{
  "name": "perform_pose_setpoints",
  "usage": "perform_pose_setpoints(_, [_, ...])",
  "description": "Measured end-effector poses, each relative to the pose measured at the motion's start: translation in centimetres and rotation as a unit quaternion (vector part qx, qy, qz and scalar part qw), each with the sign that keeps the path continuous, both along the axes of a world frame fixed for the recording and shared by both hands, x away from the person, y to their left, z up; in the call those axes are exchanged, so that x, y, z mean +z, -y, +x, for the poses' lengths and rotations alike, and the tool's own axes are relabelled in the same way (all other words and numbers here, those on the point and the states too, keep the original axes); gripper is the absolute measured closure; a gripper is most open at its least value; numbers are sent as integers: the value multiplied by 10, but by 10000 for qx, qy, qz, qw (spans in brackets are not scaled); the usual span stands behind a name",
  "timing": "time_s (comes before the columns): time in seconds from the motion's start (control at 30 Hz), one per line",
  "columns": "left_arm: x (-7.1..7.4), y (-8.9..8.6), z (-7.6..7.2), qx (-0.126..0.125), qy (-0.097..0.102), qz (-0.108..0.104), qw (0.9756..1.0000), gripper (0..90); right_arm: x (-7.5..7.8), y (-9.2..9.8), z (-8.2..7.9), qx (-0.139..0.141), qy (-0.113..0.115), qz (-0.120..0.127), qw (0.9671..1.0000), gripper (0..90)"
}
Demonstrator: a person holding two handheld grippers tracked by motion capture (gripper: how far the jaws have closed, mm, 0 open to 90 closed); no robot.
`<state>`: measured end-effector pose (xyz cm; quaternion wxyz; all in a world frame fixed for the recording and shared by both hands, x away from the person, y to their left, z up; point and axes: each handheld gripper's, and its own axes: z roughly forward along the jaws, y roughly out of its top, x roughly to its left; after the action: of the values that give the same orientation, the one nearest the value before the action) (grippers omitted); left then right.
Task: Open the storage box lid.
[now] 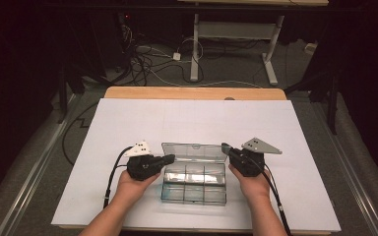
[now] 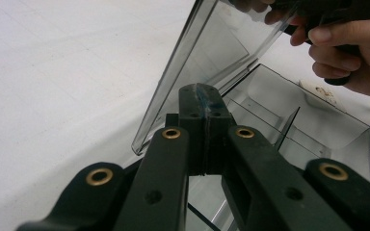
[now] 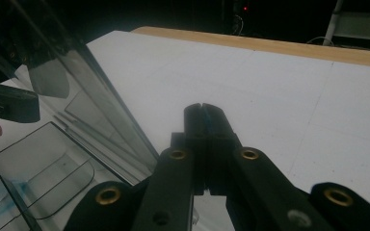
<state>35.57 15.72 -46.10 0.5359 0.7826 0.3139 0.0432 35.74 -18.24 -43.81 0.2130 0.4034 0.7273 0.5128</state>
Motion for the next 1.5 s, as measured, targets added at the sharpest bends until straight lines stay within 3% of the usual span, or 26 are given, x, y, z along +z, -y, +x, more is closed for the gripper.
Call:
perform_pose_setpoints(0.33, [-6, 4, 4, 43, -81, 100, 9999, 876, 0, -2, 5, -44, 53, -56, 10000, 900])
perform_pose_setpoints(0.77, [-9, -1, 6, 57, -194, 151, 9997, 876, -6, -2, 21, -148, -51, 125, 9998, 900])
perform_pose_setpoints(1.0, [-6, -9, 2, 77, -130, 140, 9998, 876, -8, -2, 26, -150, -88, 114, 9998, 900])
perform_pose_setpoints(1.2, [-5, -32, -6, 395, -111, 126, 9991, 876, -8, -2, 27, -149, -81, 145, 9998, 900])
perform_pose_setpoints(1.3, [-8, -42, -5, 624, -215, 83, 9978, 876, -8, -2, 27, -129, -68, 136, 9998, 900])
perform_pose_setpoints(1.4, [-7, -43, 0, 851, -228, 39, 9961, 876, -8, -2, 28, -111, -78, 155, 9998, 900])
perform_pose_setpoints(1.5, [-6, -37, 12, 951, -308, 200, 9948, 877, -7, -1, 27, -99, -64, 149, 9998, 900])
